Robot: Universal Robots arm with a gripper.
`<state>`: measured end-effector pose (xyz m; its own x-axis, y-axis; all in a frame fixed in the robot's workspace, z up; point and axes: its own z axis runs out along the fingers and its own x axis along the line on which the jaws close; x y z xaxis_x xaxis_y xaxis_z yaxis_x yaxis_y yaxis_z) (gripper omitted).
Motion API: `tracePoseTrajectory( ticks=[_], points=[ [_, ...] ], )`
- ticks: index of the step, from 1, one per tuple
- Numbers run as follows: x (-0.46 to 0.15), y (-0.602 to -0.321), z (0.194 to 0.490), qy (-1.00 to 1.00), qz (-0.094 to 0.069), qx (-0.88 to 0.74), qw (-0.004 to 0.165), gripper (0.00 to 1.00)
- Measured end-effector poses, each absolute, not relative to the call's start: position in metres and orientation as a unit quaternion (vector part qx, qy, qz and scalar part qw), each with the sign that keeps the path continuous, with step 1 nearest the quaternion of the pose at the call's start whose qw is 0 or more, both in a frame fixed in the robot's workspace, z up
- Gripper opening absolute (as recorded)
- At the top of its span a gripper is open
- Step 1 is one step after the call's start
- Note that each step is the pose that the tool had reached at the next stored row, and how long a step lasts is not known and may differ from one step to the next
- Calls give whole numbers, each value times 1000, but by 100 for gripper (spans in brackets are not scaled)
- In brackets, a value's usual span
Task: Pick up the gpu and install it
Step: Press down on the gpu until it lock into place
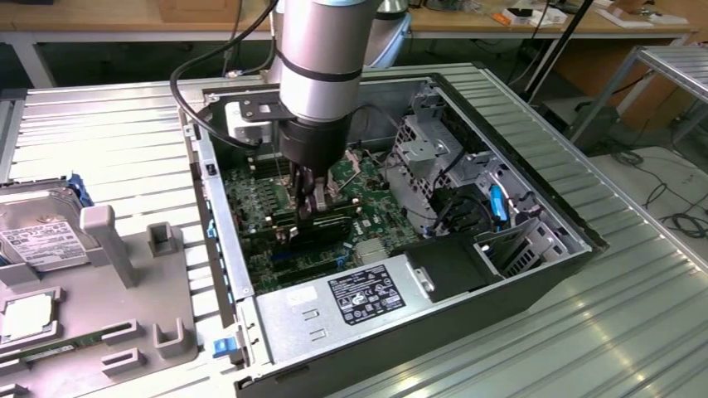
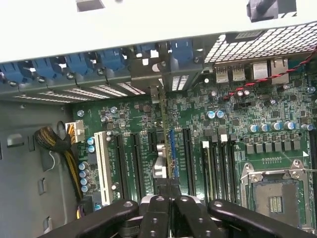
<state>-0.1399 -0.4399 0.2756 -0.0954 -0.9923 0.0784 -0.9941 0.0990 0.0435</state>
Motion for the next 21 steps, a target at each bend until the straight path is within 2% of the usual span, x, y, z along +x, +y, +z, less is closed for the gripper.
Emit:
tracePoseTrajectory(
  ticks=[7, 21],
  points=[
    [-140, -440, 294, -739, -6, 671, 63, 11],
    [-190, -440, 294, -741, -3, 668, 64, 11]
  ],
)
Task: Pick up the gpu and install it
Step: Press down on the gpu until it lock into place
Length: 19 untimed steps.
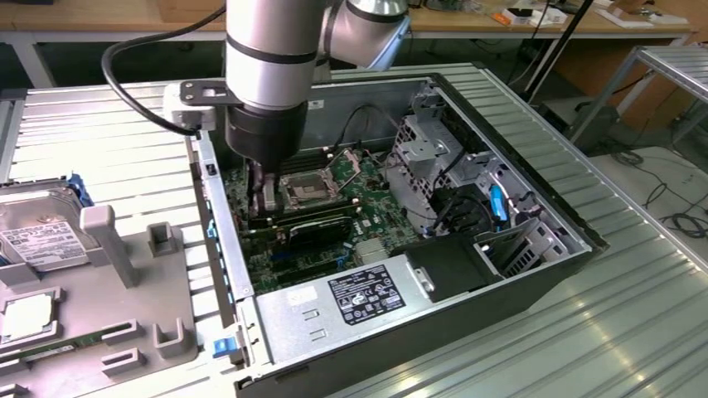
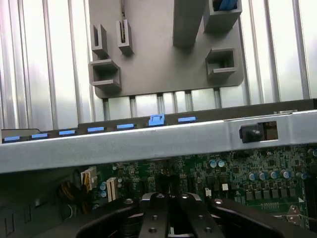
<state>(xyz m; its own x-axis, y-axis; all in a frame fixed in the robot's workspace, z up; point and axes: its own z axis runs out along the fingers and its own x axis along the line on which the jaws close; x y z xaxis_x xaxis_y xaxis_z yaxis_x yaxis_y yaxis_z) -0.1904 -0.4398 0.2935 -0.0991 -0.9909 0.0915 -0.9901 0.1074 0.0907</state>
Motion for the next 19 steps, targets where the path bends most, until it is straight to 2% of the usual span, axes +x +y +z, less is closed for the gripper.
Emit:
tracePoseTrajectory(
  ticks=[19],
  points=[
    [-209, -435, 294, -760, -5, 647, 65, 11]
  ],
)
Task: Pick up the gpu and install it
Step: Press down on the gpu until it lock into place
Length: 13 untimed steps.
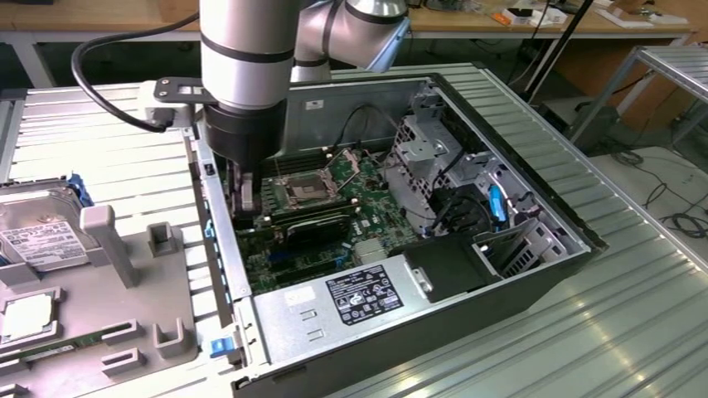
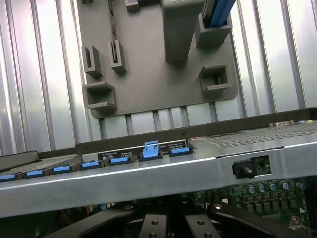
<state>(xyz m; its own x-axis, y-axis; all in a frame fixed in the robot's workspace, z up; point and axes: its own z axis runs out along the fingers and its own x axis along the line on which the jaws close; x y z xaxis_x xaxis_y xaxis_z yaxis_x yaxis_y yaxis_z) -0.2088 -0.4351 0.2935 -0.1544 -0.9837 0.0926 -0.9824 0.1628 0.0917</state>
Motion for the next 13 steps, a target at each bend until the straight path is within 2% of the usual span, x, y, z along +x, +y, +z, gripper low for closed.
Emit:
tracePoseTrajectory(
  ticks=[11, 13],
  points=[
    [-199, -435, 292, -760, -5, 647, 64, 11],
    [-190, -435, 293, -759, -8, 648, 68, 11]
  ],
)
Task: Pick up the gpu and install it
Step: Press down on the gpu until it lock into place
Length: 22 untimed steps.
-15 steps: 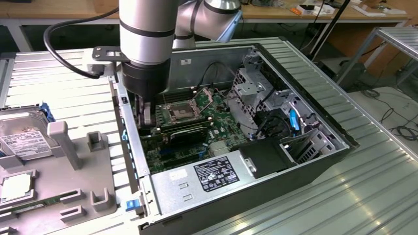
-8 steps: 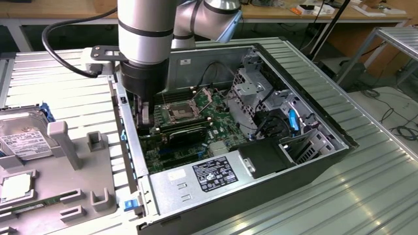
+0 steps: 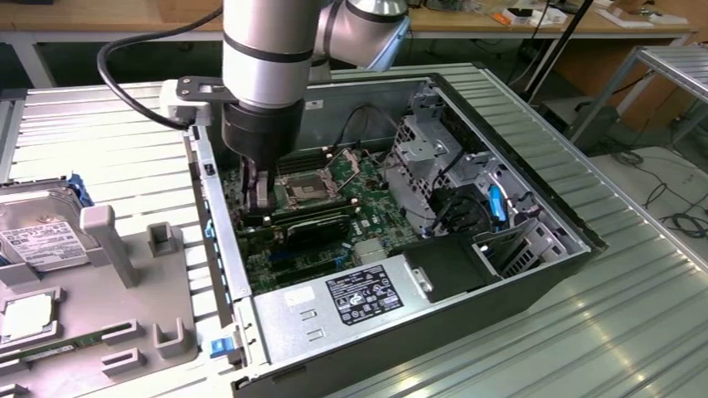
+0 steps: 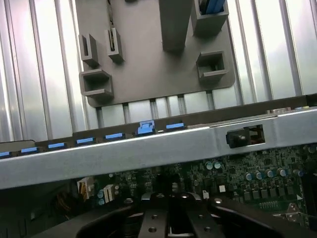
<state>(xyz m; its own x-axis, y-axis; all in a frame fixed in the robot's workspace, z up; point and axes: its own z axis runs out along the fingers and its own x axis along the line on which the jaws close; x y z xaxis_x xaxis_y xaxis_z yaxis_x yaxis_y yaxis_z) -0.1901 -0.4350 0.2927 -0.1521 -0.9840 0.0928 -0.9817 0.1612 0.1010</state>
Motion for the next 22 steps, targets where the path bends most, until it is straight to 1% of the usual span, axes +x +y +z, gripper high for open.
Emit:
tracePoseTrajectory(
  ticks=[2, 3, 5, 6, 9, 10, 16, 18, 19, 22],
  points=[
    [-188, -436, 293, -758, -13, 647, 76, 11],
    [-188, -438, 294, -758, -13, 647, 88, 11],
    [-187, -441, 294, -757, -11, 646, 100, 11],
    [-187, -444, 294, -756, -11, 645, 112, 11],
    [-183, -445, 294, -754, -12, 643, 134, 11],
    [-183, -445, 294, -754, -12, 642, 139, 11],
    [-170, -446, 293, -753, -10, 643, 143, 11],
    [-170, -448, 293, -751, 1, 641, 156, 11],
    [-170, -450, 294, -751, 4, 641, 159, 11],
    [-171, -450, 293, -751, 6, 641, 160, 11]
  ],
)
